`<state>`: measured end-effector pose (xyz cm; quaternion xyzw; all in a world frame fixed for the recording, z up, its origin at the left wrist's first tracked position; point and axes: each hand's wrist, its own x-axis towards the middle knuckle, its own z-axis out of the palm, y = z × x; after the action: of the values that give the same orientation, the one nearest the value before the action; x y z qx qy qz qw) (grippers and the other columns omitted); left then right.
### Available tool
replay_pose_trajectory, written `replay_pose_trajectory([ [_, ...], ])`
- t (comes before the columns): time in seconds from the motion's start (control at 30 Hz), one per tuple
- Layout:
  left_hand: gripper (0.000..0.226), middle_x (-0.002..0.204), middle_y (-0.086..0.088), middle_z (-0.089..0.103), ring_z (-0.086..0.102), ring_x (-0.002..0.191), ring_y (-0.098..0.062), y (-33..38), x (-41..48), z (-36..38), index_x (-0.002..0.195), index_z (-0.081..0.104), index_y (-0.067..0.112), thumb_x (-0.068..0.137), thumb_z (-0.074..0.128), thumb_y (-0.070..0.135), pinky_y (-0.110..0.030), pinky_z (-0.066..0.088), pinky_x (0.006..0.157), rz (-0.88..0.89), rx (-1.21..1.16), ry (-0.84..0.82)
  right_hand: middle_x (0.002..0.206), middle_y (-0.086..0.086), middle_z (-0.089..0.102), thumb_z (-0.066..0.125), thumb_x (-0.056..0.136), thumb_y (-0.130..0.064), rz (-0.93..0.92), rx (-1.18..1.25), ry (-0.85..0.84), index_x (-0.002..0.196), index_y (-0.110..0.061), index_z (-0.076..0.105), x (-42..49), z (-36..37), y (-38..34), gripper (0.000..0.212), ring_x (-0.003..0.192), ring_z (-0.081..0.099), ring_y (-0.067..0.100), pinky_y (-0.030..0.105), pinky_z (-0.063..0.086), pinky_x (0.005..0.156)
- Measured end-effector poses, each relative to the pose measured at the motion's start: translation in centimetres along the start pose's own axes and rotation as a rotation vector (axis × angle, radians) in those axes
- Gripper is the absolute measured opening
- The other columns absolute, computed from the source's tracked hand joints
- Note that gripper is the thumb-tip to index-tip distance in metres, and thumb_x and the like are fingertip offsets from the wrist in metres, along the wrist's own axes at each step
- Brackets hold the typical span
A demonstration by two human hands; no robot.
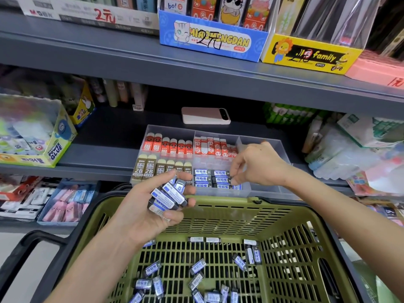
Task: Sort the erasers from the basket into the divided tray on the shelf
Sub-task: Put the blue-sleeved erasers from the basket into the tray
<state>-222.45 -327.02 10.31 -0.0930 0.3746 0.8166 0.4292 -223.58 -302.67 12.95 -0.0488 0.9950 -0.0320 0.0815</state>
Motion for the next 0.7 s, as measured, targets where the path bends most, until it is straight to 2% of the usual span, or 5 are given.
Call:
replay_pose_trajectory([
  [0.13, 0.029, 0.077, -0.017, 0.064, 0.06, 0.058, -0.024, 0.0, 0.1, 0.0, 0.085, 0.074, 0.003, 0.074, 0.06, 0.026, -0.017, 0.037, 0.031, -0.002, 0.005, -0.014, 0.062, -0.022, 0.052, 0.076, 0.069, -0.045, 0.003, -0.054, 0.054, 0.074, -0.033, 0.072, 0.4, -0.5, 0.1, 0.014, 0.081, 0.048, 0.006, 0.034, 0.025, 0.097],
  [0.37, 0.034, 0.076, -0.017, 0.064, 0.061, 0.058, -0.025, 0.0, 0.2, -0.1, 0.085, 0.074, 0.002, 0.057, 0.077, 0.022, -0.019, 0.035, 0.029, -0.002, 0.01, -0.004, 0.071, -0.013, 0.055, 0.073, 0.073, -0.041, -0.079, -0.219, 0.051, 0.077, -0.028, 0.07, 0.7, 1.0, -1.0, 0.015, 0.095, 0.049, 0.012, 0.03, 0.018, 0.076],
  [0.47, 0.04, 0.077, -0.018, 0.064, 0.061, 0.058, -0.026, 0.1, 0.2, -0.2, 0.087, 0.073, 0.001, 0.053, 0.084, 0.021, -0.019, 0.036, 0.029, 0.005, 0.004, -0.007, 0.061, -0.016, 0.038, 0.073, 0.073, -0.042, -0.058, -0.218, 0.095, 0.079, -0.028, 0.072, 0.4, 1.6, -0.5, 0.015, 0.081, 0.036, 0.008, 0.029, 0.007, 0.064],
  [0.57, 0.031, 0.076, -0.018, 0.065, 0.061, 0.057, -0.025, 0.0, 0.3, -0.3, 0.084, 0.074, 0.002, 0.062, 0.071, 0.024, -0.018, 0.035, 0.029, 0.007, 0.008, 0.03, 0.062, -0.017, 0.031, 0.071, 0.074, -0.046, -0.075, -0.21, 0.091, 0.083, -0.031, 0.073, 0.1, 2.0, 0.0, 0.018, 0.08, 0.025, 0.005, 0.028, 0.008, 0.066],
  [0.7, 0.04, 0.076, -0.018, 0.065, 0.062, 0.058, -0.025, 0.0, 0.2, -0.3, 0.085, 0.074, 0.002, 0.052, 0.084, 0.022, -0.018, 0.036, 0.03, 0.014, 0.012, 0.006, 0.078, -0.017, 0.052, 0.06, 0.083, -0.05, -0.134, -0.253, 0.021, 0.091, -0.033, 0.073, -0.1, 1.7, 0.3, 0.023, 0.092, 0.034, 0.006, 0.028, 0.009, 0.07],
])
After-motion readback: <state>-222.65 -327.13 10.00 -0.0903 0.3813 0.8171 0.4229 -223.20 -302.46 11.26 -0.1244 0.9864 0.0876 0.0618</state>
